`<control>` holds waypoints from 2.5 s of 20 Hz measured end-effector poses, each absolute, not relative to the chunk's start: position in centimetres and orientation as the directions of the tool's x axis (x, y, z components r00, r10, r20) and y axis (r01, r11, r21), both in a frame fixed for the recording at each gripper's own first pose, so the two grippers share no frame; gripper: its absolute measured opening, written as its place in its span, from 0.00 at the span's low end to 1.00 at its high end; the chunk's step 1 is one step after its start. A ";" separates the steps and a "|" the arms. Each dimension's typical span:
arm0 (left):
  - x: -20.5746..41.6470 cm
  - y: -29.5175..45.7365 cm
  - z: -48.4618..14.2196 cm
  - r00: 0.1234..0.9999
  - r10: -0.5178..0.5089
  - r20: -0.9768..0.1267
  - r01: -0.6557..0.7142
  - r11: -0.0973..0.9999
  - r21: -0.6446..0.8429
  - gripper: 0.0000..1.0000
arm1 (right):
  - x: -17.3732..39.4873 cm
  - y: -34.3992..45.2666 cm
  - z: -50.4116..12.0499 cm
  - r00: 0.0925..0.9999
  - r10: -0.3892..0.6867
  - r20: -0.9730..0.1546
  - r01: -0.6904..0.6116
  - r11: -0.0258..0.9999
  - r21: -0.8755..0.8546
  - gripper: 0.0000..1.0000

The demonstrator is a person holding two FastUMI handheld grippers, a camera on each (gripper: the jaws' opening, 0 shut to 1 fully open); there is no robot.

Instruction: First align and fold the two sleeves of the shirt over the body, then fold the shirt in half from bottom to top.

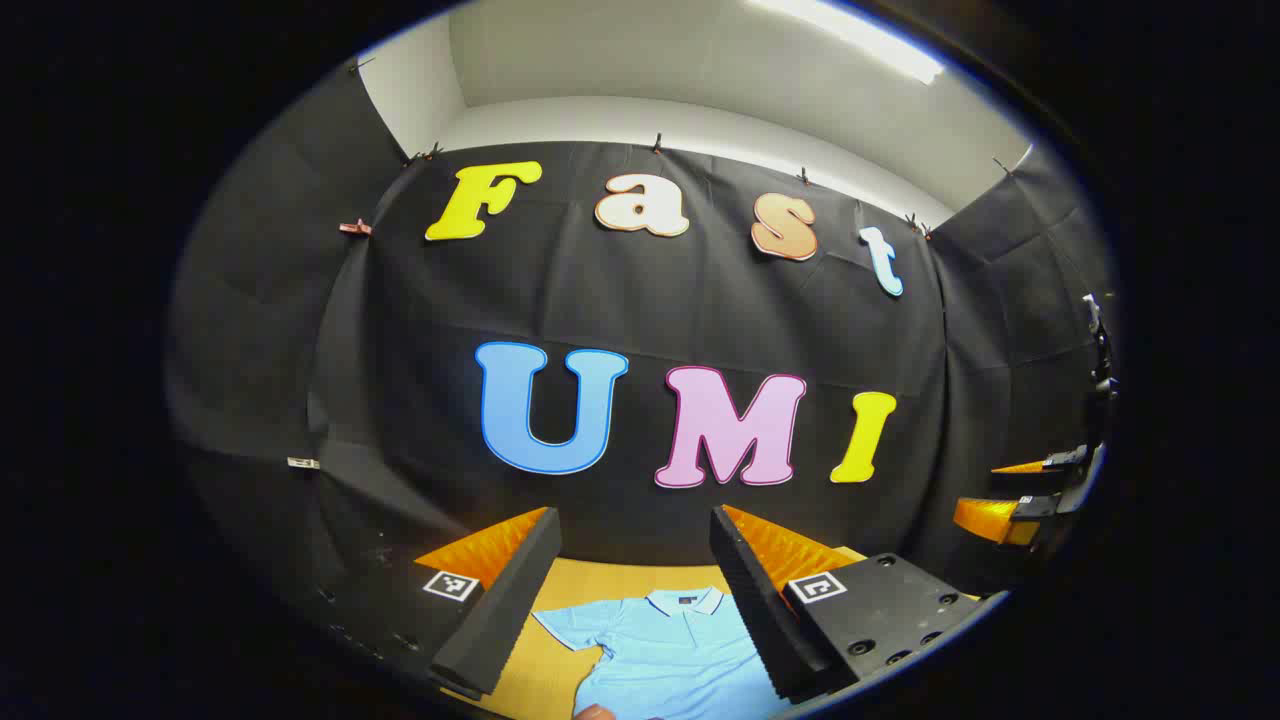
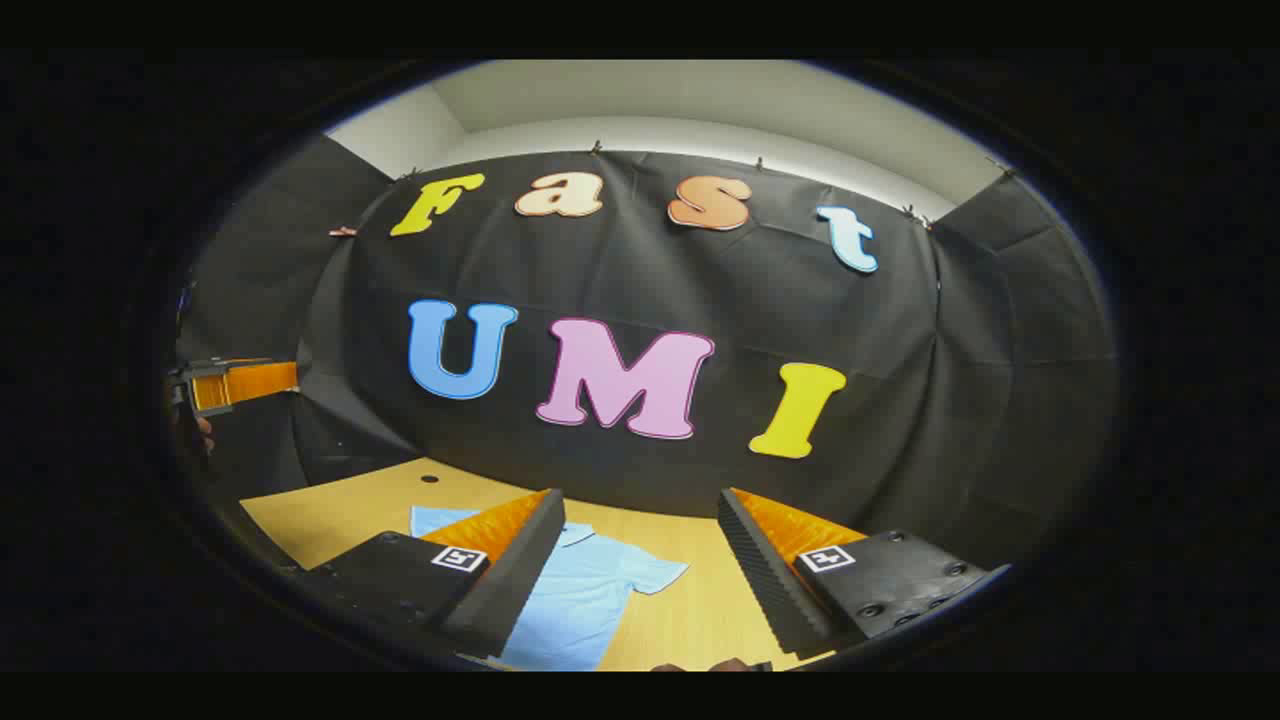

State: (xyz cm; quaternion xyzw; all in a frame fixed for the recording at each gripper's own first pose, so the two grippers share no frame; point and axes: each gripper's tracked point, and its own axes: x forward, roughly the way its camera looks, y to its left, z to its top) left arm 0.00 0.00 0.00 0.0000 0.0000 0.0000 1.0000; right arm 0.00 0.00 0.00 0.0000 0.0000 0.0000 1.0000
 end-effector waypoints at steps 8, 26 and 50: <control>-0.2 1.4 0.1 1.000 0.008 -0.004 -0.008 1.000 0.026 0.96 | 0.3 1.8 0.5 1.000 0.001 -0.005 -0.001 0.999 0.040 0.96; -0.4 5.3 -0.7 1.000 0.004 -0.010 -0.004 1.000 -0.004 0.96 | 6.9 1.5 -0.3 0.996 0.014 -0.093 -0.011 0.999 0.033 0.97; 13.9 0.9 -10.4 0.931 0.248 -0.269 -0.224 0.967 0.118 0.97 | 32.4 -6.0 -44.5 0.625 0.206 -0.753 -0.085 0.977 0.196 0.98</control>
